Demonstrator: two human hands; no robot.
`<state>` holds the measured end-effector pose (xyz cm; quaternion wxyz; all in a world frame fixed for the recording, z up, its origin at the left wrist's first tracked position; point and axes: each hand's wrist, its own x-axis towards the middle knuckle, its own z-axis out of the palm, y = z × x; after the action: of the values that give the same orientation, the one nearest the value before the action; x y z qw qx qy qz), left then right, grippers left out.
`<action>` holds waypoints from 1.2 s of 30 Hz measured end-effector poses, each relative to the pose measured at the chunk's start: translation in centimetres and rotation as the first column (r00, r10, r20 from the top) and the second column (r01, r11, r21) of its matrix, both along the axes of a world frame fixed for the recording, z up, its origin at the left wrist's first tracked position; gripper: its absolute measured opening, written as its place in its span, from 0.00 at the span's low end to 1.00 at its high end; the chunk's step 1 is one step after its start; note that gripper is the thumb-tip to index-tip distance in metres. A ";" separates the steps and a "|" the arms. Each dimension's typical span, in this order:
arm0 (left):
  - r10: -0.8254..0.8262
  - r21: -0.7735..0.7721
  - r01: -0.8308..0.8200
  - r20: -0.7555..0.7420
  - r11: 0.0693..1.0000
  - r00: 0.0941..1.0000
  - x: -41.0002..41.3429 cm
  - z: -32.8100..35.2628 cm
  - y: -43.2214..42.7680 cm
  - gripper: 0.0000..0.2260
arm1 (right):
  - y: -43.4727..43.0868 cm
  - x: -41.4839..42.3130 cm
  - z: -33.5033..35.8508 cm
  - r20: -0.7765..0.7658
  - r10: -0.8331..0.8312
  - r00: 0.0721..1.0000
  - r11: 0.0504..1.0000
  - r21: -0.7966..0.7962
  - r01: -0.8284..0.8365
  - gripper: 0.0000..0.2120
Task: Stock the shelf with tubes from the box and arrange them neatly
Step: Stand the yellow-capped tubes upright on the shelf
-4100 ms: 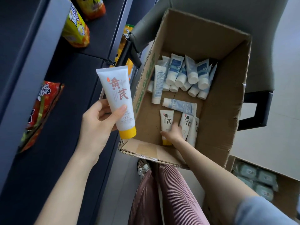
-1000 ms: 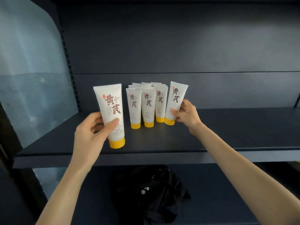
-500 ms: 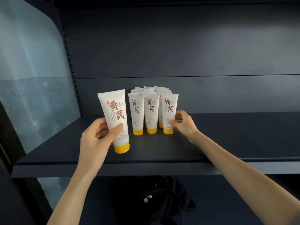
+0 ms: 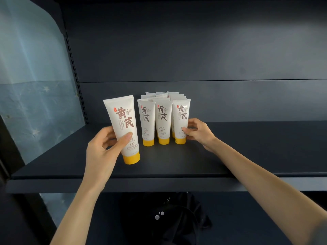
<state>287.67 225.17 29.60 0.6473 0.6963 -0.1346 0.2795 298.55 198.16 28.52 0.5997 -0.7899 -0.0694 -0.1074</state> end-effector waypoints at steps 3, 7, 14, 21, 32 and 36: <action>-0.002 0.005 0.002 -0.008 1.000 1.000 0.2 -0.1 0.0 0.11 | -0.2 0.3 -0.1 0.010 0.017 1.000 1.000 0.017 -0.017 0.13; -0.019 0.022 0.019 -0.017 1.000 1.000 0.3 -0.1 -0.2 0.11 | -0.4 0.4 -0.1 0.023 0.041 0.999 0.999 0.014 -0.042 0.12; -0.125 -0.050 0.123 -0.040 0.991 0.991 0.3 0.4 -0.2 0.14 | 0.0 -2.4 1.5 0.160 -0.234 0.959 0.972 0.034 0.231 0.15; -0.253 -0.072 0.250 -0.028 0.965 0.967 0.0 1.6 -1.7 0.15 | 6.8 -9.6 2.4 0.193 0.387 0.902 0.922 -0.087 -0.377 0.28; -0.239 -0.001 0.239 -0.005 0.971 0.971 -0.8 1.4 -0.8 0.17 | 9.9 -10.6 2.1 0.265 0.338 0.903 0.941 -0.112 -0.319 0.20; -0.181 0.168 0.179 -0.001 0.969 0.983 -1.5 1.0 0.6 0.18 | 10.8 -10.0 1.6 0.255 0.317 0.913 0.948 -0.118 -0.296 0.20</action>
<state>286.17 225.75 30.58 0.6082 0.7310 -0.2248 0.2125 288.51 208.94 30.08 0.5633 -0.7694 -0.2778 -0.1162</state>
